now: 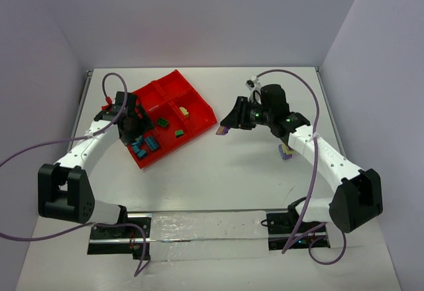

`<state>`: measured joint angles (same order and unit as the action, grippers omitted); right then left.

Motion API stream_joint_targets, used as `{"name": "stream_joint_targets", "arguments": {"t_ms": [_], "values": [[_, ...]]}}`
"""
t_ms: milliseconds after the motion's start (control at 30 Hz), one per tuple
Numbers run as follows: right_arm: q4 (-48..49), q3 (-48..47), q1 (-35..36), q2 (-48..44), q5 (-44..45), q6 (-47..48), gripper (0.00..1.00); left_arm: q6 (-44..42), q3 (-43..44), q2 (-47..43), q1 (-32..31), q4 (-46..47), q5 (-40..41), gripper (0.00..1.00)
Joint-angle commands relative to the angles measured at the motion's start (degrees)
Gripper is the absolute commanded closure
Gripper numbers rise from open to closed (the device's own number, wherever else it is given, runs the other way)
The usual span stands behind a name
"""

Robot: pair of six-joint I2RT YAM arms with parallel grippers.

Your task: Sort the legos into containers by color

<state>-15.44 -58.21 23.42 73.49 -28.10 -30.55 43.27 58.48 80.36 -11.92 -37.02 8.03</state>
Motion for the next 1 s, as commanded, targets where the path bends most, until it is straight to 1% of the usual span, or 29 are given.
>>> {"name": "stream_joint_targets", "arguments": {"t_ms": [0, 67, 133, 233, 333, 400, 433, 533, 567, 633, 700, 800, 833, 900, 967], "values": [[1.56, -3.65, -0.3, -0.01, 2.89, 1.36, 1.0, -0.92, 4.84, -4.32, -0.79, 4.32, -1.09, 0.14], [0.17, -3.75, -0.22, -0.16, 5.68, 1.93, 1.0, -2.14, 6.82, -3.83, -2.32, 6.48, -3.1, 0.15], [-0.61, -3.68, -0.22, -0.32, 8.23, 2.45, 1.0, -2.91, 10.5, -1.39, -3.19, 7.03, -6.05, 0.15], [-1.2, -3.69, -0.22, -0.13, 10.59, 2.86, 1.0, -3.71, 17.93, 4.44, -4.79, 4.38, -8.58, 0.14], [-1.55, -4.01, -0.22, 0.74, 12.07, 2.86, 1.0, -4.77, 24.9, 10.46, -6.71, 0.73, -8.27, 0.14], [-1.61, -4.21, -0.04, 1.13, 12.54, 2.69, 1.0, -4.42, 28.59, 14.19, -7.18, -0.58, -6.37, 0.14], [-1.58, -4.28, -0.04, 1.21, 12.49, 2.71, 1.0, -4.2, 29.98, 14.86, -7.27, -1.05, -6.31, 0.14], [-1.87, -4.81, 0.05, 1.76, 11.72, 2.85, 1.0, -3.38, 33.61, 17.82, -7.85, 0.16, -7.67, 0.12], [-1.85, -4.9, 0.06, 1.94, 11.35, 2.77, 1.0, -3.7, 33.52, 17.95, -7.77, 1.41, -10.25, 0.12], [-1.6, -5.07, 0.13, 2.09, 9.46, 2.69, 1.0, -6.37, 32.66, 17.54, -7.77, 5.72, -20.4, 0.13], [-0.63, -5.21, -0.04, 1.9, 6.91, 2.57, 1.0, -9.49, 31.6, 16.97, -7.77, 8.49, -32.14, 0.14], [2.61, -4.89, -0.4, 1.49, -0.6, 1.93, 1.0, -10.9, 26.55, 14.39, -7.68, 14.78, -52.2, 0.14], [3.87, -4.82, -0.53, 1.55, -1.82, 1.31, 1.0, -10.78, 24.6, 13.33, -7.61, 17.03, -56.33, 0.13], [6.51, -4.41, -0.76, 1.74, -5.81, -0.01, 1.0, -9.64, 21.2, 11.84, -7.47, 21.28, -61.79, 0.13], [9.51, -3.91, -0.92, 1.81, -8.65, -2.41, 1.0, -8.38, 19.35, 10.9, -7.24, 24.87, -69.45, 0.13]]}}
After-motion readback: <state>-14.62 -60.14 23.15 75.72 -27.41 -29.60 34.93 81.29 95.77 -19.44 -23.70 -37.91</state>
